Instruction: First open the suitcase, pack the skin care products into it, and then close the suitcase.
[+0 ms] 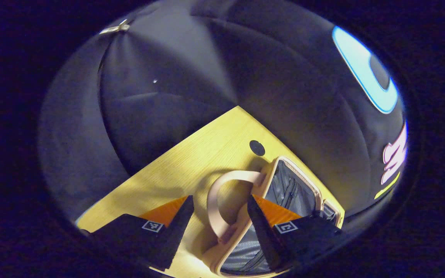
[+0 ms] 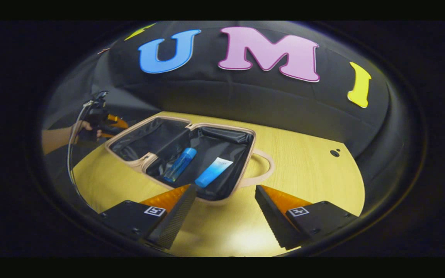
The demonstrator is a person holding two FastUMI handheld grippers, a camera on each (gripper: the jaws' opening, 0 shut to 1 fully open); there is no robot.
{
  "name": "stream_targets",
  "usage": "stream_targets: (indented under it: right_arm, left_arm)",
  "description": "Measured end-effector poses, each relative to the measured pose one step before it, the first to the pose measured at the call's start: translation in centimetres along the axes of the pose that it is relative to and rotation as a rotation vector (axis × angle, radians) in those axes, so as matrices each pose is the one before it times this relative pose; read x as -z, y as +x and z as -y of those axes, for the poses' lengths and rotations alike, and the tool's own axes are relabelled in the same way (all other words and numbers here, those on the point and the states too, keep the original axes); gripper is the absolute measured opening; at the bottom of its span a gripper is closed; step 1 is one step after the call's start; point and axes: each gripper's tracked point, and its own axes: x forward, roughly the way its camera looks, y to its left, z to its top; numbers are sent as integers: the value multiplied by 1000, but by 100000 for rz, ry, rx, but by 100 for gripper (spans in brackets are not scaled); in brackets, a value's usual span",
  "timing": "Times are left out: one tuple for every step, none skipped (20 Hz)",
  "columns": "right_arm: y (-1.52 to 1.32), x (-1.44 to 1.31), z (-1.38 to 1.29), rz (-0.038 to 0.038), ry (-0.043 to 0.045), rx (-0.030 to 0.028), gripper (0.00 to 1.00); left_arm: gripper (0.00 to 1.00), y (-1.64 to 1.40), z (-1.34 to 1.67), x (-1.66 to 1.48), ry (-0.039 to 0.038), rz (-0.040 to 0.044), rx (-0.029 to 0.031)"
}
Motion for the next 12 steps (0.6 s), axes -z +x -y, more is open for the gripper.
stream_targets:
  right_arm:
    - [-603,104,-103,90,-7,-384,98]
    - [-382,158,-15,-46,558,122,98]
    - [-325,151,-26,8,696,250,98]
    - [-224,44,82,248,763,170,98]
    - [-159,-46,-1,402,643,112,98]
    - [-130,58,138,259,463,237,98]
    - [-101,123,221,-102,342,210,98]
    - [-116,75,395,-241,468,509,99]
    - [-183,58,327,-143,942,525,99]
    - [-212,-64,328,176,1379,194,99]
    - [-172,-150,346,291,1904,243,99]
    - [-297,-594,273,1710,2768,-147,99]
  left_arm:
    - [85,618,-309,-160,-4659,-2047,1557]
    - [84,-220,-542,200,-3957,-2227,547]
    - [73,242,-449,159,-2707,-2031,412]
    - [78,-146,-170,-466,-2413,531,870]
    - [76,937,-15,151,-2056,27,-97]
    - [51,-88,-49,75,-1150,264,337]
    - [23,-576,575,-163,-540,527,1259]
    - [24,-320,370,117,2226,250,1044]
    - [18,-541,528,-14,3619,132,-820]
    - [16,-779,791,-228,4242,796,-1063]
    - [13,-979,1107,-606,5045,2743,84]
    - [10,-1216,1246,-606,3892,2022,1145]
